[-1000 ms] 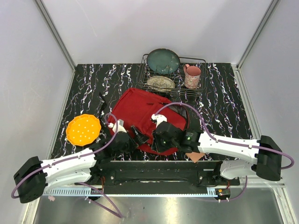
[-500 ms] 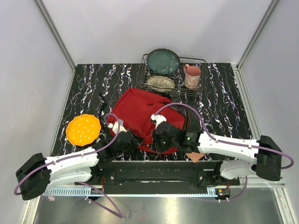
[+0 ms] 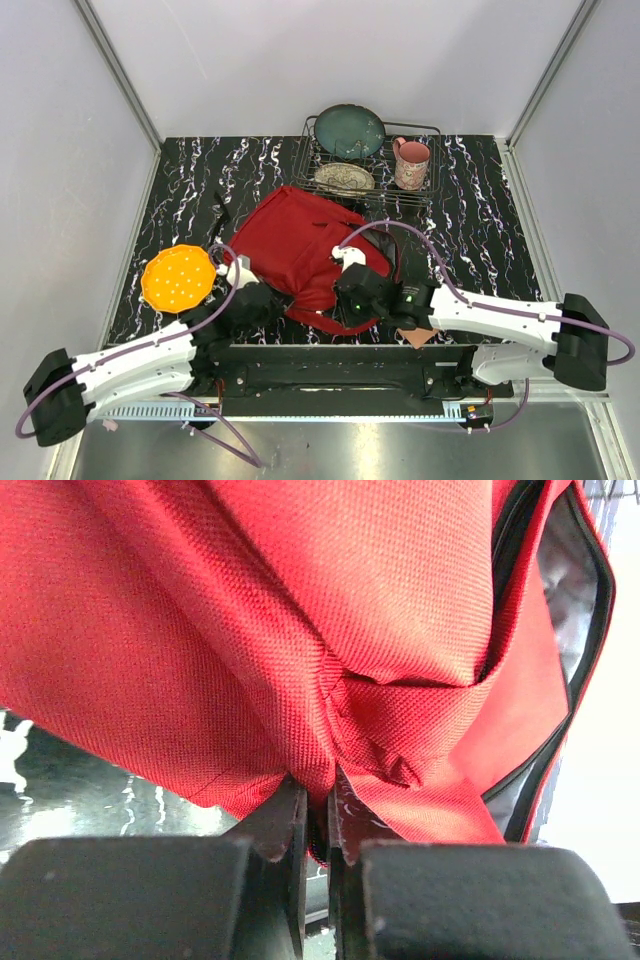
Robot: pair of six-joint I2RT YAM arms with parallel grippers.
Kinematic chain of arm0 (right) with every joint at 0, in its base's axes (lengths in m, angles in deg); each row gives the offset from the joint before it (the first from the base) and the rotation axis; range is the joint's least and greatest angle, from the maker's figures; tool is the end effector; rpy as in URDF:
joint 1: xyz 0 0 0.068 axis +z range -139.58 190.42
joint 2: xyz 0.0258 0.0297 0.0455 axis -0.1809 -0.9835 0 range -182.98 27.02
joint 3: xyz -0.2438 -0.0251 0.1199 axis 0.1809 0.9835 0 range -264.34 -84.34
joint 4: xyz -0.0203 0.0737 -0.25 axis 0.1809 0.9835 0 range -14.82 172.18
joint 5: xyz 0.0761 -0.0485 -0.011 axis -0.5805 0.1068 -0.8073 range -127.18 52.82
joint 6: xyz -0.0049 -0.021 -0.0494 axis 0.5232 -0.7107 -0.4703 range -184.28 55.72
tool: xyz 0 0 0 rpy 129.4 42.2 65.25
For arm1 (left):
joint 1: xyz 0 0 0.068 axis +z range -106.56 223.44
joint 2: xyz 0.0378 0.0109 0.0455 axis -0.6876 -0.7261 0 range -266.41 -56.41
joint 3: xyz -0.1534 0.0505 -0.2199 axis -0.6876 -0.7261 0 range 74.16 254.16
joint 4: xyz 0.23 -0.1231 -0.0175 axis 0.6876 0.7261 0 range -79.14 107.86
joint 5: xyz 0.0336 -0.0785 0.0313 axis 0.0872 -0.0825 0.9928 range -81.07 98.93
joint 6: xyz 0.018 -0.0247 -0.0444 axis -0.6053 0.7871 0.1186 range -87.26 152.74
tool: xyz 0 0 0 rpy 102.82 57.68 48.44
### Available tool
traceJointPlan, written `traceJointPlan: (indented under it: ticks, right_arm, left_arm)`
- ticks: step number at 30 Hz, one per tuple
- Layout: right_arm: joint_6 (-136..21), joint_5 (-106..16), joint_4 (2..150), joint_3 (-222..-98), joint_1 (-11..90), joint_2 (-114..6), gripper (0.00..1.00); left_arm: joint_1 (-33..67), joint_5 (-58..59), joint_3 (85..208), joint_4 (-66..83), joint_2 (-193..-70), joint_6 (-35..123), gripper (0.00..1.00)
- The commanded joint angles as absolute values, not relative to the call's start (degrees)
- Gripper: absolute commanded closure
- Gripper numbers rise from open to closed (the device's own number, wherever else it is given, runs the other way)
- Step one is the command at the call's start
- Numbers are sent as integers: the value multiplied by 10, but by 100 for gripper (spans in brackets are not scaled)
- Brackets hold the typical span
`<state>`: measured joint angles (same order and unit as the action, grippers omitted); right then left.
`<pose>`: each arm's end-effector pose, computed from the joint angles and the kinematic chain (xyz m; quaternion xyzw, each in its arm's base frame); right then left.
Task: Pack the student bag
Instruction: Zip the student bag at the center of the board.
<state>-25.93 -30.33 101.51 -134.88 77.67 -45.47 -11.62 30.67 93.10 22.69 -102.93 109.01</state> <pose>0.1057 0.2408 0.2478 -0.2122 0.9085 0.2494 0.2594 0.1059 -0.1286 0.1769 -0.2425 0.8579 -0.3121 0.3283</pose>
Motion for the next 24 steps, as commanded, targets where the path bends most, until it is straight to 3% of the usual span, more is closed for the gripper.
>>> traceJointPlan:
  ticks: [1, 13, 23, 24]
  right_arm:
    - [-252, -267, 1057, -1339, 778, -411, 100]
    - [-233, -251, 1102, -1306, 778, -360, 100]
    - [-225, -243, 1103, -1284, 778, -334, 100]
    - [-227, -257, 1090, -1283, 778, -335, 100]
  left_arm:
    - [-89, 401, 929, 328, -967, 1050, 100]
    - [-17, 386, 936, 404, -902, 984, 100]
    - [92, 281, 960, 387, -902, 865, 100]
    - [102, 269, 964, 373, -907, 858, 92]
